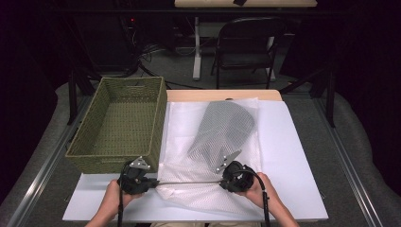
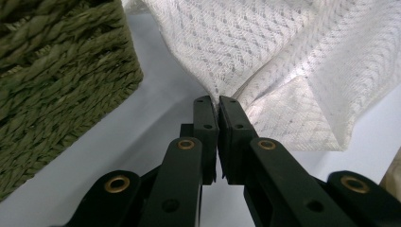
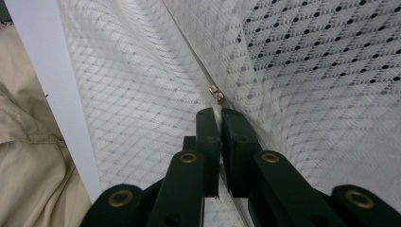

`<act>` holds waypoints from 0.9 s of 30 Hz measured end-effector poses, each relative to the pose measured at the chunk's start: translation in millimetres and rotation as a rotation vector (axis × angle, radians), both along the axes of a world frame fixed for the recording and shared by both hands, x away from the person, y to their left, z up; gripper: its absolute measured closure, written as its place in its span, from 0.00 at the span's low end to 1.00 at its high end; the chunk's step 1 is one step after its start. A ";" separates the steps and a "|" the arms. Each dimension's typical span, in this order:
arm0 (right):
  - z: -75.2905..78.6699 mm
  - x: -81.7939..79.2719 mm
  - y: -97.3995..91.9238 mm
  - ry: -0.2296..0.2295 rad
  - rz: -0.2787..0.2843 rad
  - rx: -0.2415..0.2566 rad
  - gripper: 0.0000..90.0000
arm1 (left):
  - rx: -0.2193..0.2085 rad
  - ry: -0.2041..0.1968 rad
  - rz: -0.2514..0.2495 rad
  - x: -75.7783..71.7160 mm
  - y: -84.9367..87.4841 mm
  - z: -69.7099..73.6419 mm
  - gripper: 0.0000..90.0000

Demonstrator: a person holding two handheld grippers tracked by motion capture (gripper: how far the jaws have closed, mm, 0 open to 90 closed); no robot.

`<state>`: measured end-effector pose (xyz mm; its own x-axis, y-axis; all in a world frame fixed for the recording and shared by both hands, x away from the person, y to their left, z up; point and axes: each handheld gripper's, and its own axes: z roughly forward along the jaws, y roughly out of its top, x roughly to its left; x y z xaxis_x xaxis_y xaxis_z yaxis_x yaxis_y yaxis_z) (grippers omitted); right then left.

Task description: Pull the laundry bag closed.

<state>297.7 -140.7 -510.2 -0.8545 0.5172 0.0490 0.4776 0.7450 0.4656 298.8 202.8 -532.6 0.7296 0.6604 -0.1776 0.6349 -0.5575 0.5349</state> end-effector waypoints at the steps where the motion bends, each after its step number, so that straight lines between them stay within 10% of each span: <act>1: 0.0 0.0 0.0 0.000 0.000 0.000 0.96 | 0.000 0.000 0.000 0.0 0.0 0.0 0.97; 27: -4.4 -11.0 -29.0 0.027 -0.072 -0.004 0.96 | 0.026 -0.005 0.038 -2.4 4.3 0.6 0.97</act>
